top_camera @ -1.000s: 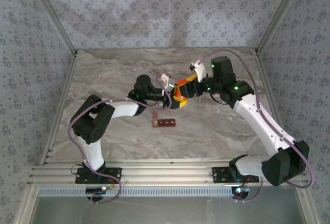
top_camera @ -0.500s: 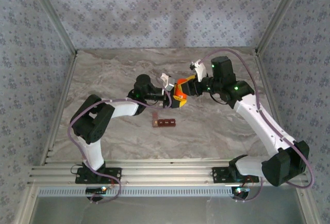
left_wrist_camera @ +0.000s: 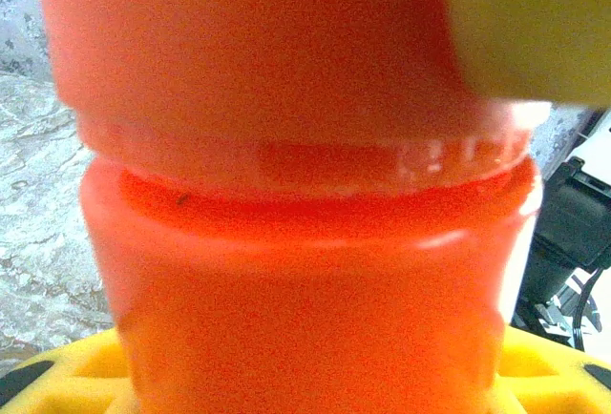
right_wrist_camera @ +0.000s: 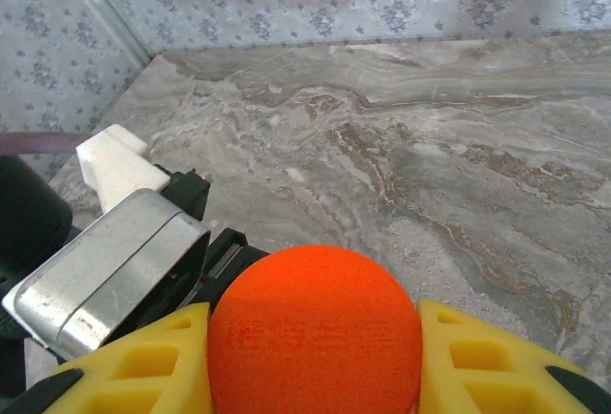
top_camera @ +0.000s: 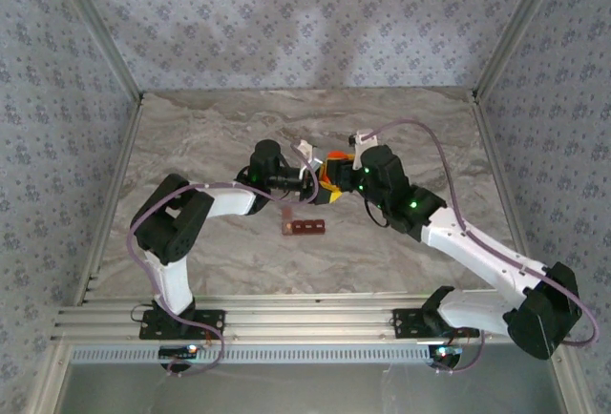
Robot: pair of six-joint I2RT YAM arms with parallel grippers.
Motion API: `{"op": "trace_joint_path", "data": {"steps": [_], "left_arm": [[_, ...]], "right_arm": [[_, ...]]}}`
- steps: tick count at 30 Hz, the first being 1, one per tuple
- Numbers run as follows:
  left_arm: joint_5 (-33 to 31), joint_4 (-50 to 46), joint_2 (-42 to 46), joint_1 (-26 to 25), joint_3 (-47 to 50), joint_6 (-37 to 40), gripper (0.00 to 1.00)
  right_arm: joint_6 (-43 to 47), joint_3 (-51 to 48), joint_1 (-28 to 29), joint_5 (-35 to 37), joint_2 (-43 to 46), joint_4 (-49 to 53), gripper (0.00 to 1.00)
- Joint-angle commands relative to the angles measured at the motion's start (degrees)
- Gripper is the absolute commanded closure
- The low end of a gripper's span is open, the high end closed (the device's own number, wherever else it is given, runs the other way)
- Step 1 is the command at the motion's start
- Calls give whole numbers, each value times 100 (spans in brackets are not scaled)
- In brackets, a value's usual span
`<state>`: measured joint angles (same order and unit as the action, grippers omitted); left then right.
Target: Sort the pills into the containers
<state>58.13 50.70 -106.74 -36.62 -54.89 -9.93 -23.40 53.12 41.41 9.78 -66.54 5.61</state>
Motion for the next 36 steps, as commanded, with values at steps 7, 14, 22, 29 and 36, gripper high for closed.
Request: {"op": "trace_joint_path", "data": {"steps": [7, 14, 22, 29, 36], "left_arm": [[142, 851, 179, -83, -213, 44, 100], [192, 848, 217, -62, -176, 44, 100], [233, 828, 285, -38, -127, 59, 100], [244, 836, 250, -41, -151, 53, 100], [244, 842, 224, -47, -170, 35, 100]], "right_arm": [[232, 587, -698, -1242, -51, 968, 43], [1113, 842, -1566, -3571, 722, 1488, 15], [1954, 1378, -1969, -4085, 209, 1830, 19], [2073, 1771, -1923, -4123, -321, 1916, 26], [2150, 1789, -1815, -4124, -484, 1945, 32]]}}
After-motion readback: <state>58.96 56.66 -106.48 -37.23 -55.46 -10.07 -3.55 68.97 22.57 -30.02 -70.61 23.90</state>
